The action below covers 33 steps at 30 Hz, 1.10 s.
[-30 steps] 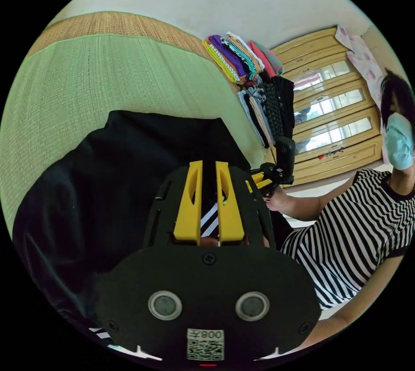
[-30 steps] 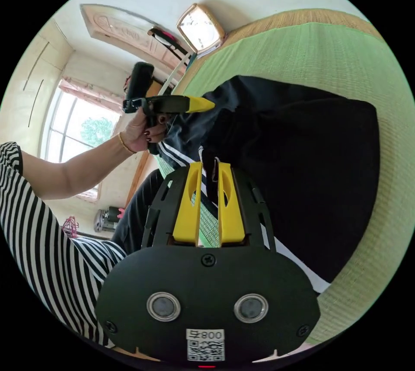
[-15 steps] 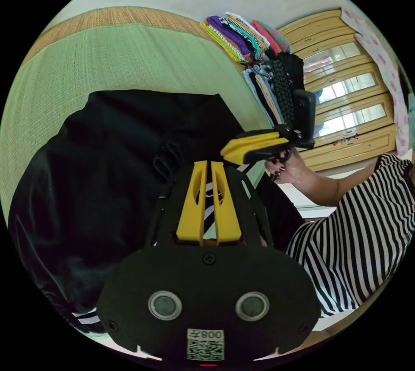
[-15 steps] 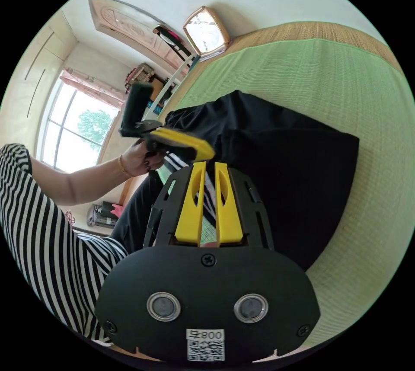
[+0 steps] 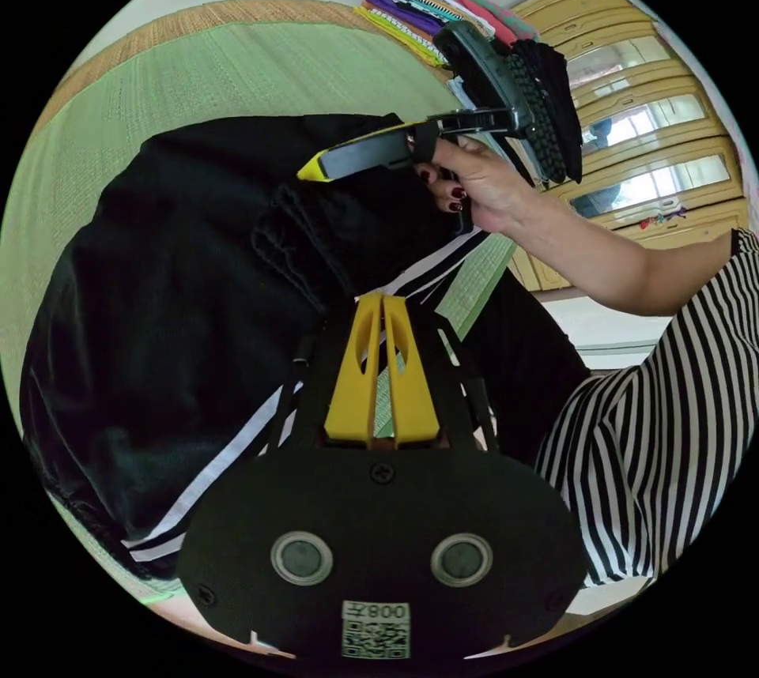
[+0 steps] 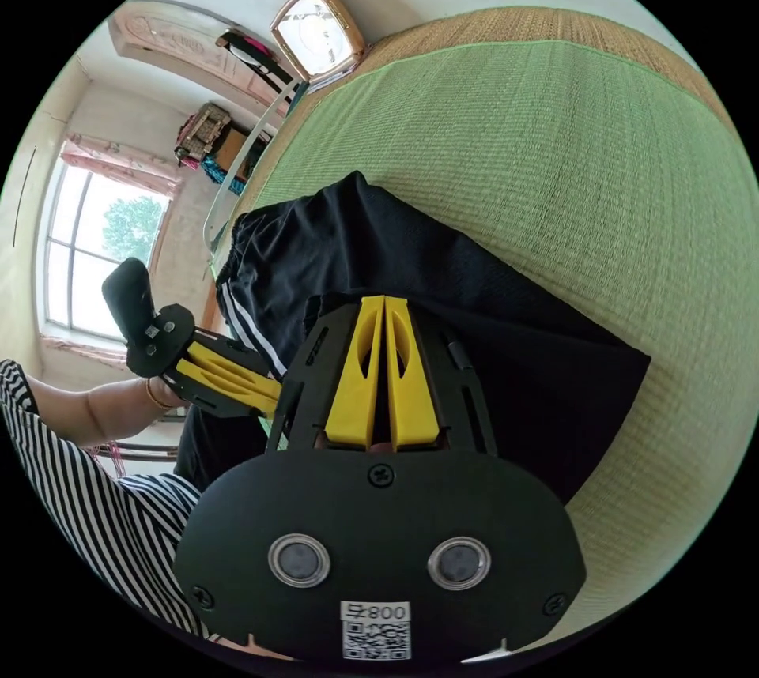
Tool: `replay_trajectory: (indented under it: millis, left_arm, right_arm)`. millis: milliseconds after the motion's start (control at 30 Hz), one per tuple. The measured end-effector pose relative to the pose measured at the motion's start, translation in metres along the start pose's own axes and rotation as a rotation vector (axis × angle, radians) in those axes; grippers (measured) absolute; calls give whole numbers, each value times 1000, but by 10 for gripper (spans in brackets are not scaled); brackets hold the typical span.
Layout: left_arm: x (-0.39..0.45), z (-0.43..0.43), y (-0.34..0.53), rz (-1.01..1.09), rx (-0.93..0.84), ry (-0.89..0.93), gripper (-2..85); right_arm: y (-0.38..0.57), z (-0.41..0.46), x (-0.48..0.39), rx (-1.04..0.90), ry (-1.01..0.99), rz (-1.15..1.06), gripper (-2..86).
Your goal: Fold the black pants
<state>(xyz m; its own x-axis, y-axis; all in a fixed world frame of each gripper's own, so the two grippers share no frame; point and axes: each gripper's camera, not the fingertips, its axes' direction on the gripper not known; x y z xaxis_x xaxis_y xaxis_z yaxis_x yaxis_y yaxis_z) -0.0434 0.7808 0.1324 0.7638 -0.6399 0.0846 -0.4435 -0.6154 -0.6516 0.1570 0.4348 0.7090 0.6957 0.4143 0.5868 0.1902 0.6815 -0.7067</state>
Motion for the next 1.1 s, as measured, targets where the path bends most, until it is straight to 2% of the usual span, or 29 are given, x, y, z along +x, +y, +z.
replay_trajectory:
  millis: [200, 367, 467, 600, 700, 767, 833, 900, 1000, 1100]
  left_arm:
    - [9, -9, 9, -29, 125, 36, 1]
    - [6, -9, -2, -77, 201, -65, 1]
    - [-1, 6, -5, -133, 145, -199, 1]
    - [-5, 19, 4, -172, 156, -117, 0]
    - [14, 18, 13, -158, 182, -167, 1]
    - [26, 22, 20, -133, 188, -161, 1]
    - [29, 35, 24, -140, 121, -173, 2]
    - [35, 44, 34, -164, 138, -141, 5]
    - [64, 46, 42, -73, 198, -78, 15]
    - [100, 68, 39, 59, 164, -5, 40]
  right_arm:
    - [-1, -36, -6, 62, -54, -16, 1]
    - [49, -84, -1, 140, -105, 20, 1]
    - [84, -98, 8, 138, -94, 77, 1]
    - [112, -88, 29, 74, -23, 164, 1]
    - [114, -102, 34, 113, -101, 178, 1]
    - [117, -114, 31, 145, -62, 168, 1]
    - [122, -120, 39, 144, -56, 199, 0]
    - [132, -125, 59, 162, -156, 275, 0]
    - [149, -156, 70, 308, -213, 315, 0]
    - [166, -171, 87, 296, -146, 385, 0]
